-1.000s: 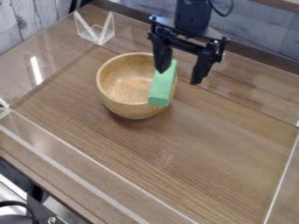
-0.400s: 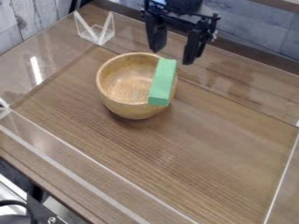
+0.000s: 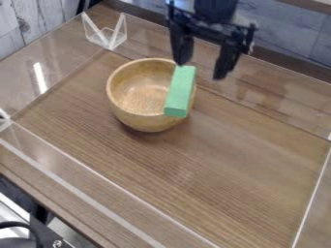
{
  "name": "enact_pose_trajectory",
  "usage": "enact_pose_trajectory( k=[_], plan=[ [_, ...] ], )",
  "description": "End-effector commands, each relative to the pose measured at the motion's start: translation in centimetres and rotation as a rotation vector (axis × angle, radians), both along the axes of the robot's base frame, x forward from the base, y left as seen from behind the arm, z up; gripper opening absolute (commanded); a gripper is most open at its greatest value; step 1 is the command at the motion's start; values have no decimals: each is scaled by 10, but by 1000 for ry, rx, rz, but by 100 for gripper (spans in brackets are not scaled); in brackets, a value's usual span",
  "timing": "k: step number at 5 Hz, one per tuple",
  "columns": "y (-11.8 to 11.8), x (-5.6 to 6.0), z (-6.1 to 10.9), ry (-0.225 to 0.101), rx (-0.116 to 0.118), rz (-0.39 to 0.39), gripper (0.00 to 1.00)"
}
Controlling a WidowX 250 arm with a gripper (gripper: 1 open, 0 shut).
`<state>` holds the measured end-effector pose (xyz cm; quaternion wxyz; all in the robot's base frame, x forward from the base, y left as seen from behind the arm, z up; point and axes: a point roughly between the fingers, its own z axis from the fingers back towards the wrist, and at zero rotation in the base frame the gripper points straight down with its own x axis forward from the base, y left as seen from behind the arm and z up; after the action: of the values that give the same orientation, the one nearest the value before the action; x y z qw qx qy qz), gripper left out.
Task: Put green object into wooden bowl
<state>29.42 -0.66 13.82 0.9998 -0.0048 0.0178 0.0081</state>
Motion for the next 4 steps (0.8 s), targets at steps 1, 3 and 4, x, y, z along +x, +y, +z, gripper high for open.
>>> enact_pose_trajectory(
  k=[1, 3, 4],
  plan=[
    [15, 15, 19, -74, 10, -2, 100],
    [8, 9, 7, -31, 0, -34, 100],
    [2, 4, 6, -18, -2, -28, 0]
  ],
)
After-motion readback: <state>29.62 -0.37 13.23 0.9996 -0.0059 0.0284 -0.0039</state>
